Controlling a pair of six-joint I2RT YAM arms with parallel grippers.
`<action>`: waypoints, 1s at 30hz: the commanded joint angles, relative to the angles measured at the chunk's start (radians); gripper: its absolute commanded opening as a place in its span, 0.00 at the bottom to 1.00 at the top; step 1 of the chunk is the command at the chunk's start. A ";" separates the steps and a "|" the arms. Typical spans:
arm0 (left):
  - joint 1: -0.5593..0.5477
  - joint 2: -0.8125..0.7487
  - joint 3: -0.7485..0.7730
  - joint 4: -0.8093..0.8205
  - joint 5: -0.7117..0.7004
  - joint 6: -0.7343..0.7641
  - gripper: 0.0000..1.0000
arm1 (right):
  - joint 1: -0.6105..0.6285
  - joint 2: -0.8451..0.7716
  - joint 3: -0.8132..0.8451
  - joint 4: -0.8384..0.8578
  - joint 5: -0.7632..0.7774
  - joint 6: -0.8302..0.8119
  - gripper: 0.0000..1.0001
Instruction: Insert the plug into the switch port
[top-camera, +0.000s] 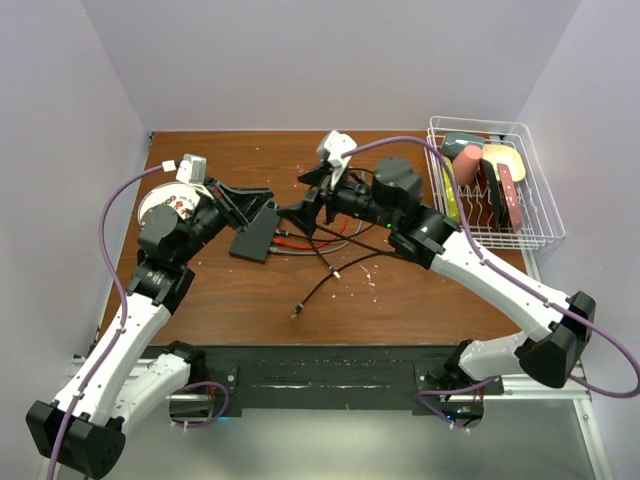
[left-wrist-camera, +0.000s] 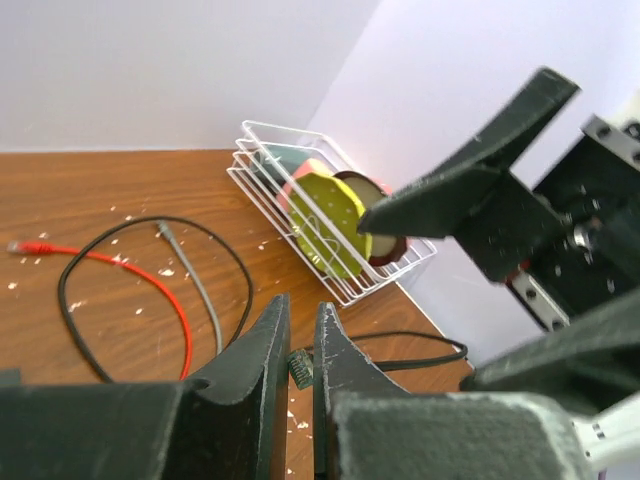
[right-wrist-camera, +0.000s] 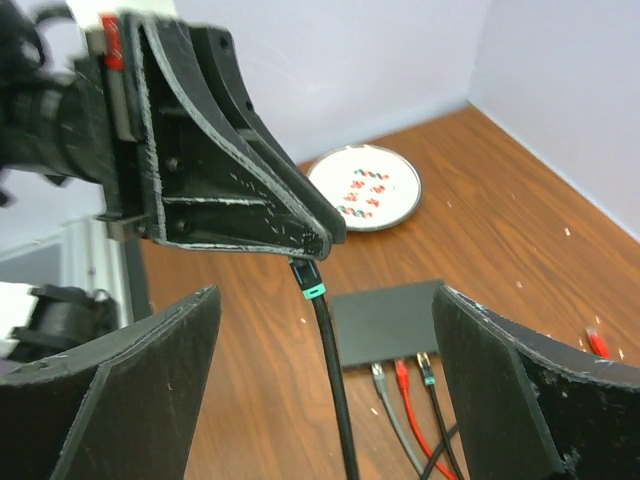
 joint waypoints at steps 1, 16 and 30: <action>-0.004 0.013 0.052 -0.045 -0.077 -0.062 0.00 | 0.044 0.038 0.010 0.002 0.154 -0.072 0.88; -0.004 0.056 0.060 -0.021 -0.008 -0.063 0.00 | 0.061 0.123 0.028 0.010 0.211 -0.138 0.88; -0.004 0.066 0.065 -0.027 0.004 -0.045 0.00 | 0.061 0.111 0.007 0.051 0.182 -0.126 0.70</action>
